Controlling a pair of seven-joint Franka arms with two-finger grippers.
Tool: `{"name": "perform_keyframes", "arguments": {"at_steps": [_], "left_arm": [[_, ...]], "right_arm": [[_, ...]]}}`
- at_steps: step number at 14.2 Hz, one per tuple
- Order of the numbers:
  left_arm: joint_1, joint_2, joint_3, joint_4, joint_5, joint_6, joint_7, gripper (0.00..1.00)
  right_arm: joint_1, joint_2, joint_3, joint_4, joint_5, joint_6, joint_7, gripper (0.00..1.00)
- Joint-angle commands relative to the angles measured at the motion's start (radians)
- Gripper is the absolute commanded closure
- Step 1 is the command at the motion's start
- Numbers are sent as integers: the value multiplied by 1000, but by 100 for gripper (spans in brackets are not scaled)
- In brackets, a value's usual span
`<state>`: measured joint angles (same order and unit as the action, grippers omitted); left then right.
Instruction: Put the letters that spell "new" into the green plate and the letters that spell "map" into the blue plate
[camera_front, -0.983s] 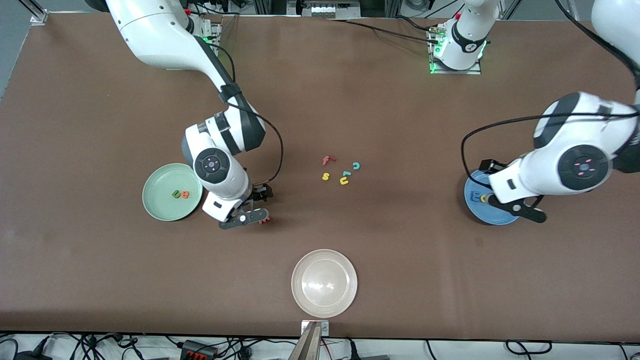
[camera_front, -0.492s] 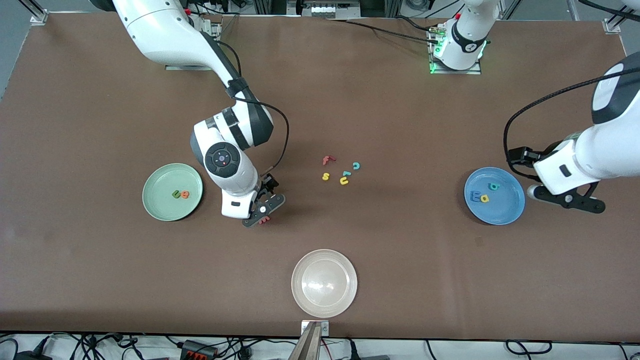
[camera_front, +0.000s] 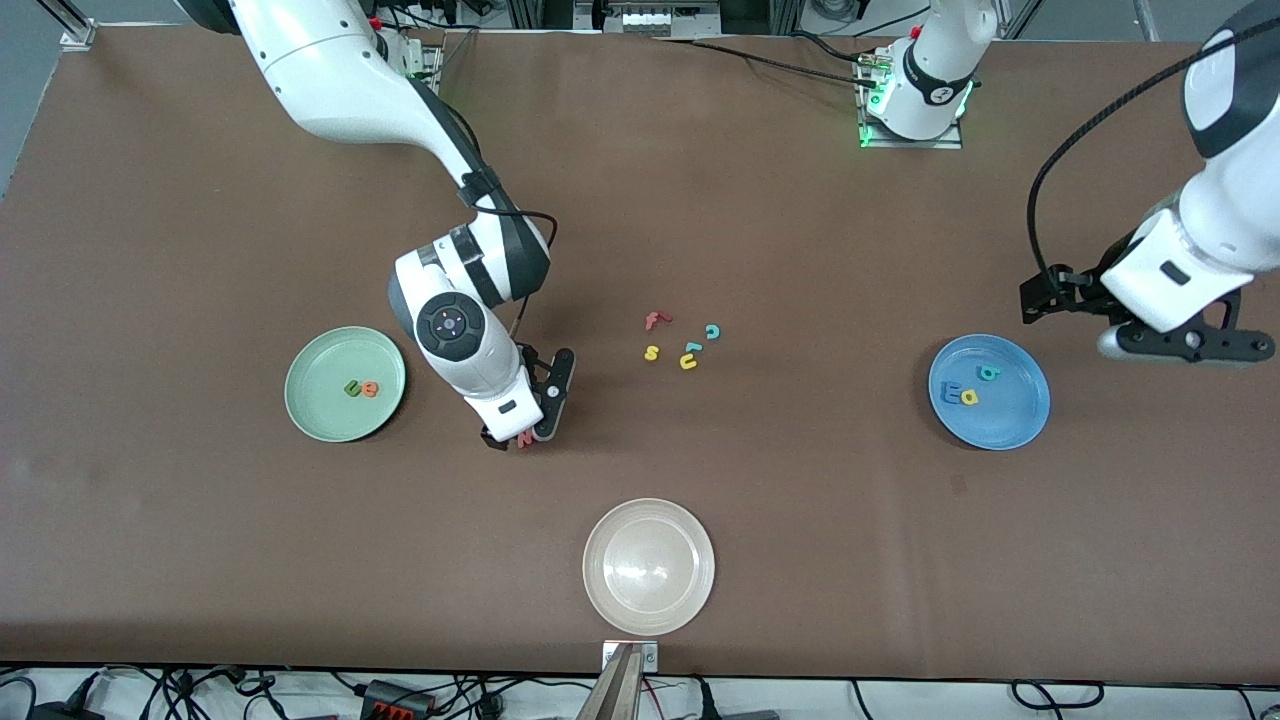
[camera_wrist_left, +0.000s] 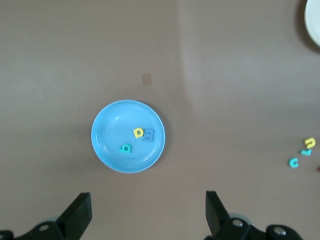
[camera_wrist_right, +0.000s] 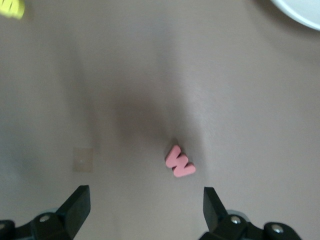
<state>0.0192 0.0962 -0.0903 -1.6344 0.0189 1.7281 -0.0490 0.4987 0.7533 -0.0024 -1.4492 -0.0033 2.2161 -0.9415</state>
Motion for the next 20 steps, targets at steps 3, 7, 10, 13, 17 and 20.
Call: {"name": "perform_keyframes", "arguments": {"at_steps": [3,7,10,13,17,20], "left_arm": [[-105,-141,162,-146,-51,65,20,0],[-94,-155,161,-145,-50,2,24,0],[-46,-155,107,-145,-39,-5,69,0],[-36,-151,106,-142,-42,-10,87,0],[-36,-107,106,-94,-42,-44,89,0],[-41,-107,103,-94,-43,-45,89,0]], "right_arm": [[-5,54,1,41,2,28,-265,0],[1,92,1,88,-104,50,-381,0],[5,113,-1,89,-113,68,-385,0],[0,135,-2,89,-113,82,-392,0],[-5,143,-2,89,-112,88,-395,0],[-8,152,-2,89,-112,89,-390,14]]}}
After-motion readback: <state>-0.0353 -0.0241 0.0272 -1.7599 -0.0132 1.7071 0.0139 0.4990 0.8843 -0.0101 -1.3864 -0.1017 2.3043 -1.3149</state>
